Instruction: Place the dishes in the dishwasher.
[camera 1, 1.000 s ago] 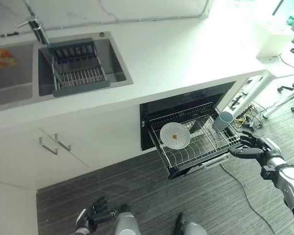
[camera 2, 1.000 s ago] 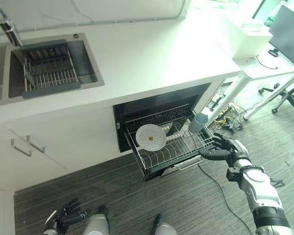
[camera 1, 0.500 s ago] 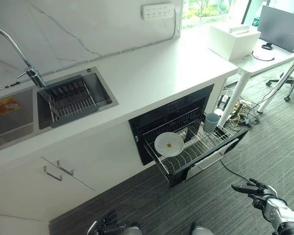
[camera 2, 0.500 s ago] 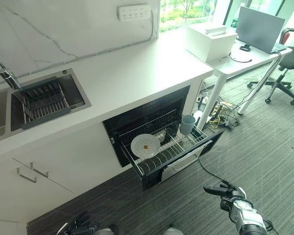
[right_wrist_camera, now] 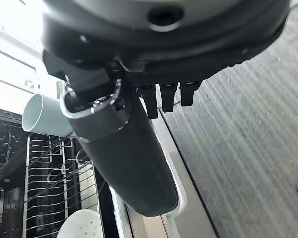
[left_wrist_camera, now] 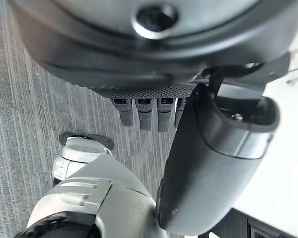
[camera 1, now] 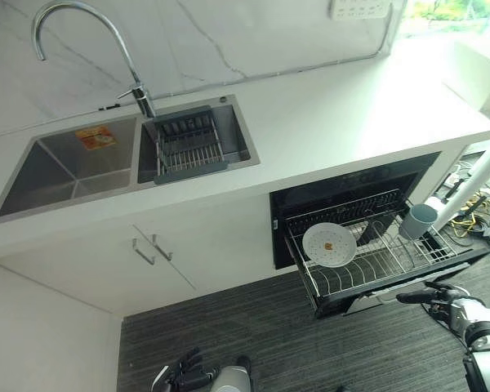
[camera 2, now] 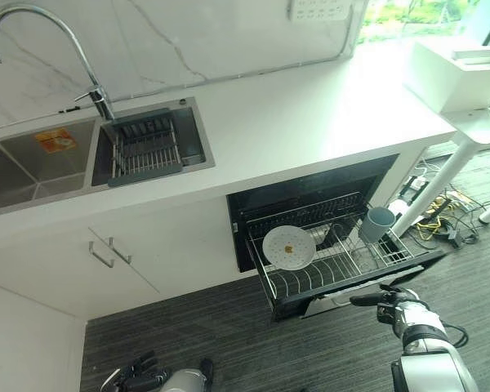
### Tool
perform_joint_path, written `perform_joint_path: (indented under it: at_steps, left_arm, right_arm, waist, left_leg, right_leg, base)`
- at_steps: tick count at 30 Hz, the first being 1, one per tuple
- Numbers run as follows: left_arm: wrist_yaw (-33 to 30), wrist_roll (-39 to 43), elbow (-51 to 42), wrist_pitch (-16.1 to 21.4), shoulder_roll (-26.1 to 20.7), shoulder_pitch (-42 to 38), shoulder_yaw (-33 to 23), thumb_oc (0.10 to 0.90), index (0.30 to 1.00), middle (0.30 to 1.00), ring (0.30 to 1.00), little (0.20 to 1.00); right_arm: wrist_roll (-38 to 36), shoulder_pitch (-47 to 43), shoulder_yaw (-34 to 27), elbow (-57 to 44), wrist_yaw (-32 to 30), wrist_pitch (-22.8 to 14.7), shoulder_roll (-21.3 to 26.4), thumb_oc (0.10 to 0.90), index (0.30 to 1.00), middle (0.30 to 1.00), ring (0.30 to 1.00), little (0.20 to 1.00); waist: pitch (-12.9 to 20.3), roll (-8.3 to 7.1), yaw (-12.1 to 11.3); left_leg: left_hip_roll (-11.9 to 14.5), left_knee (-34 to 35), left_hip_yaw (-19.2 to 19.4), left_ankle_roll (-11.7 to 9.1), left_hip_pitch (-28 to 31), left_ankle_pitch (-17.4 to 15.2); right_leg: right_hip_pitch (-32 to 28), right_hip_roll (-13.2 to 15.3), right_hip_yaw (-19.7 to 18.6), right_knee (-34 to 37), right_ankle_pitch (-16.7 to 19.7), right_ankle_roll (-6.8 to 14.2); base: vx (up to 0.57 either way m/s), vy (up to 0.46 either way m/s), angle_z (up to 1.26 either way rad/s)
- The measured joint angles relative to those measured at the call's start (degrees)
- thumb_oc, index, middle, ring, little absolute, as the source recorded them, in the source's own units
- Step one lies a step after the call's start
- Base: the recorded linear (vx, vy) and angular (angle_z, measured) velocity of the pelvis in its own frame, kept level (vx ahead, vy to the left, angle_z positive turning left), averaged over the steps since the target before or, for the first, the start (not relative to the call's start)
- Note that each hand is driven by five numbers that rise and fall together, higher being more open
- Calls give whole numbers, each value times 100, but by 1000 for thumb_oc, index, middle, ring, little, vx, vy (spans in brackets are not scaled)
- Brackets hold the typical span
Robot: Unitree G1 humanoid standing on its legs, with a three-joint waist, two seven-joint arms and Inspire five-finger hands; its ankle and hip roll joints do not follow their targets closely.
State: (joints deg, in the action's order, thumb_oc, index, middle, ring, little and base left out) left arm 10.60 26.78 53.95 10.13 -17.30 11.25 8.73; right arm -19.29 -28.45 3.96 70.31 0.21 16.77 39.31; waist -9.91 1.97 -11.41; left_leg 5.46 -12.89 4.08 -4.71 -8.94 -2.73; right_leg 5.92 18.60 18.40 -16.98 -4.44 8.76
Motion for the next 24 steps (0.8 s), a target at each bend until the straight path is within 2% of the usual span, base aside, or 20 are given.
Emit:
perform_joint_path:
  at_steps: [2, 3, 7, 11, 12, 17, 19, 24]
  left_arm:
    - [-3, 7, -48, 12, -2, -32, -9, 800, 900, 900, 900, 900]
    - [-2, 8, -55, 9, -31, -39, -25, 800, 900, 900, 900, 900]
    - [-5, 0, -47, -61, -168, -62, 16, 800, 900, 900, 900, 900]
    - [-6, 1, -24, -104, -187, -52, 27, 800, 900, 900, 900, 900]
    - [-4, 1, -27, -103, -186, -53, 29, 800, 900, 900, 900, 900]
    - [-32, 8, -26, -101, -185, -28, 68, 800, 900, 900, 900, 900]
    - [-26, 28, -197, -22, -132, -37, 72, 800, 900, 900, 900, 900]
    - [-112, 225, -169, -7, -141, -31, 61, 800, 900, 900, 900, 900]
  right_arm:
    - [124, -90, 144, 142, 4, 126, 125, 800, 900, 900, 900, 900]
    - [126, -88, 148, 228, 4, 155, 139, 800, 900, 900, 900, 900]
    - [131, -172, 147, 243, -7, 324, 240, 800, 900, 900, 900, 900]
    - [138, -536, 157, 487, -57, 497, 523, 800, 900, 900, 900, 900]
    - [137, -576, 171, 489, -107, 538, 580, 800, 900, 900, 900, 900]
    - [134, -1200, 310, 564, -148, 519, 663, 800, 900, 900, 900, 900]
    - [133, -1494, 627, 714, -148, 642, 1061, 800, 900, 900, 900, 900]
    - [127, -2188, 659, 1008, -150, 750, 1458, 800, 900, 900, 900, 900]
  waist:
    - [-92, -13, -19]
    - [-135, -74, -128]
    - [-319, -117, -207]
    - [-520, -39, -333]
    - [-554, -39, -438]
    - [-699, 16, -627]
    - [-755, 164, -727]
    - [-877, 361, -928]
  left_leg:
    - [-99, -72, -140, 62, -11, -44]
    - [-140, -96, -162, 71, -9, -53]
    - [-208, -309, -278, 120, -112, -162]
    - [-304, -421, -458, 141, -299, -171]
    - [-325, -416, -492, 147, -307, -167]
    - [-556, -544, -624, 250, -444, -232]
    - [-775, -718, -813, 328, -583, -275]
    - [-1105, -902, -961, 460, -805, -356]
  right_leg:
    - [-131, 93, 164, 55, -19, 33]
    - [-175, 129, 194, 89, -15, 50]
    - [-325, 159, 322, 177, 16, 99]
    - [-356, 220, 565, 201, 44, 133]
    - [-357, 235, 584, 204, 49, 143]
    - [-479, 429, 764, 210, 30, 205]
    - [-576, 622, 1028, 198, 29, 275]
    - [-655, 835, 1206, 232, 41, 272]
  base:
    - [47, 67, 39]
    - [61, 60, 26]
    - [31, 63, 18]
    - [40, 54, 22]
    - [52, 40, 28]
    - [110, 101, 26]
    - [138, 114, 57]
    - [148, 73, 31]
